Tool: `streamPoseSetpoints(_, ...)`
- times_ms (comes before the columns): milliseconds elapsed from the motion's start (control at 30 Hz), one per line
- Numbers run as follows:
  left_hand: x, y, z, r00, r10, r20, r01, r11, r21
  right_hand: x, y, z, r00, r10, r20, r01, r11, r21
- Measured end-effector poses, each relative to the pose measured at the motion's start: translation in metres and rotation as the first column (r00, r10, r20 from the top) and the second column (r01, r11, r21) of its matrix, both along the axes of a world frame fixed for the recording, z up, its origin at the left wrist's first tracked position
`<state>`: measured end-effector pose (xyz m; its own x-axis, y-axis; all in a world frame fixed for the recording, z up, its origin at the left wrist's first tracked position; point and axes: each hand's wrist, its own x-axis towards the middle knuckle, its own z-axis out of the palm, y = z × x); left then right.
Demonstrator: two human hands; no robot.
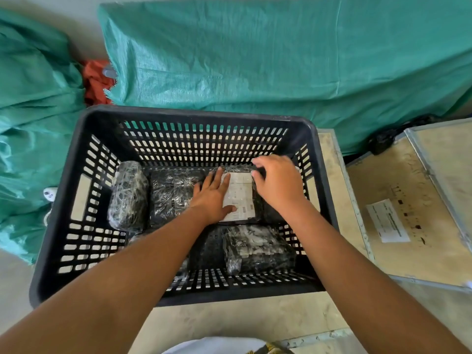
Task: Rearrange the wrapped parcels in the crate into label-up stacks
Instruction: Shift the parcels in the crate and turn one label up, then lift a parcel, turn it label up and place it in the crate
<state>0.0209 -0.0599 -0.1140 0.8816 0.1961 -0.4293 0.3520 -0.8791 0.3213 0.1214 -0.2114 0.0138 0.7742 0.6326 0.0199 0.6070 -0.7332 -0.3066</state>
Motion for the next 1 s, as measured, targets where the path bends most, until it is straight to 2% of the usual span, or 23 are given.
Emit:
streamPoseSetpoints(67, -0.001, -0.004, 0.002, 1.0, -0.017, -0.014, 0.017, 1.0, -0.015, 0.002, -0.02, 0.014, 0.992, -0.072, 0.102, 0.068, 0.997, 0.039)
streamPoseSetpoints(233, -0.004, 0.0, -0.002, 0.993, -0.102, -0.061, 0.104, 0.994, 0.021, -0.005, -0.031, 0.011, 0.965, -0.198, -0.17, 0.178, 0.975, -0.13)
streamPoseSetpoints(567, -0.007, -0.003, 0.001, 0.986, -0.145, -0.086, 0.151, 0.986, 0.073, -0.006, -0.042, 0.007, 0.974, -0.139, -0.181, 0.099, 0.972, -0.214)
streamPoseSetpoints(733, -0.009, -0.005, 0.0, 0.987, -0.138, -0.081, 0.143, 0.987, 0.066, -0.01, -0.039, 0.0, 0.981, -0.081, -0.176, 0.046, 0.979, -0.199)
streamPoseSetpoints(833, -0.007, -0.004, 0.005, 0.986, -0.139, -0.087, 0.143, 0.989, 0.04, -0.01, -0.033, -0.004, 0.939, -0.109, -0.325, 0.094, 0.994, -0.06)
streamPoseSetpoints(1000, -0.009, 0.006, 0.025, 0.988, -0.148, -0.038, 0.14, 0.978, -0.154, -0.001, -0.036, -0.001, 0.915, -0.196, -0.352, 0.239, 0.967, 0.084)
